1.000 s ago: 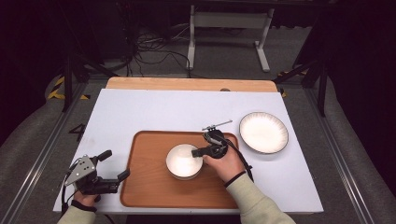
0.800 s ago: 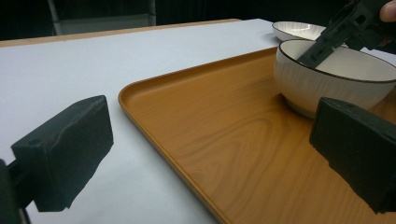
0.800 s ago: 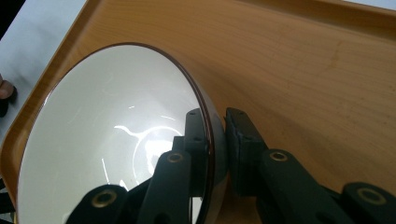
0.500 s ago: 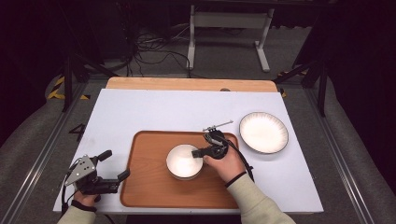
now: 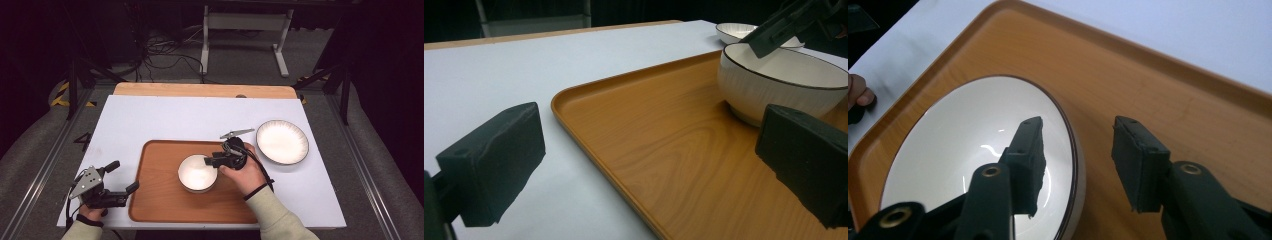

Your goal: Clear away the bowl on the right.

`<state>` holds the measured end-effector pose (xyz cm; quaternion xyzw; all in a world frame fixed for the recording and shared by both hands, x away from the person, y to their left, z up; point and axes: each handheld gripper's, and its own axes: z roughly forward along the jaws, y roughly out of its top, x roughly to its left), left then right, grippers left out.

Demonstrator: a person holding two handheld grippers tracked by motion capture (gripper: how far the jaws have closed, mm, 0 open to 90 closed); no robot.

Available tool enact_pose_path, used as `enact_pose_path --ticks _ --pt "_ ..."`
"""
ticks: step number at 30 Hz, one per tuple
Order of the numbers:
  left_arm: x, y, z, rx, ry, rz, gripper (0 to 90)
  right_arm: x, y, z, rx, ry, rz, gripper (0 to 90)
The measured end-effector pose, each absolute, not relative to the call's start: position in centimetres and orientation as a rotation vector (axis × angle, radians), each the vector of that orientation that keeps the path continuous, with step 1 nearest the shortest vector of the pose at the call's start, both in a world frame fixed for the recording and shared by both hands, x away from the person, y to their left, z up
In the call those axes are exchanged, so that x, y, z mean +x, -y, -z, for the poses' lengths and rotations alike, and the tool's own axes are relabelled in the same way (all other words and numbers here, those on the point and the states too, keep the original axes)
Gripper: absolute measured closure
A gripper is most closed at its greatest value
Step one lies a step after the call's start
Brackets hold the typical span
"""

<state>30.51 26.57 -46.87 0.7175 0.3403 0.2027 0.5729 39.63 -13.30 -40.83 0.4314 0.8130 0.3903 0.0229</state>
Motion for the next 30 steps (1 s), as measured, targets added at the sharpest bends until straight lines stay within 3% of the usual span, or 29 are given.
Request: enact_pose_path --ticks 15,30 --pt "30.5 -26.6 46.9 1.681 -0.798 -0.477 0.3 38.0 14.4 39.0 0.914 -2.334 -1.433 48.5" --pt "30.5 -26.6 46.9 1.68 -0.798 -0.477 0.3 36.7 15.4 37.8 0.697 -2.19 -1.574 42.4"
